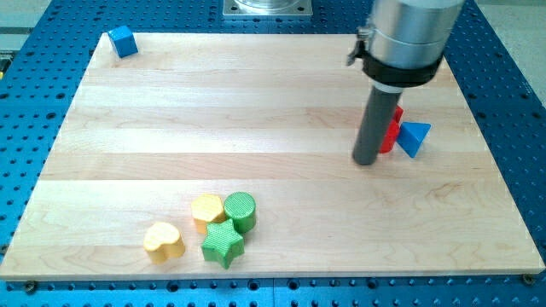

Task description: Move the blue cube left to the red circle

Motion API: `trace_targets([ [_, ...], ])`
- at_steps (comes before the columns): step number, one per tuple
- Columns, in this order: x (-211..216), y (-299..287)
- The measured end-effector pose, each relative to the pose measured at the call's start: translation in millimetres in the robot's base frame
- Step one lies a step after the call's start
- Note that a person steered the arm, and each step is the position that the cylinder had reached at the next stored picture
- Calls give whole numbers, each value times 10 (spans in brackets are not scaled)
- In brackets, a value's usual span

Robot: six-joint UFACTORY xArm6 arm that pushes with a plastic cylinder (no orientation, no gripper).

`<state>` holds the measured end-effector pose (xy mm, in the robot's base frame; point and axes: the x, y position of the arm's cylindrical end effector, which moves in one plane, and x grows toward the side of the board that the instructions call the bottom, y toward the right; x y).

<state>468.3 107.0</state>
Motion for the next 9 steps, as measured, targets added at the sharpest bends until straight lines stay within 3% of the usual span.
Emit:
trace_targets([
  [1,-58,-1054],
  [3,-573,-3307],
  [4,-1204,-3999],
  [6,-1809,-4118],
  [8,-2744,-4116],
  [9,-2581,-3759],
])
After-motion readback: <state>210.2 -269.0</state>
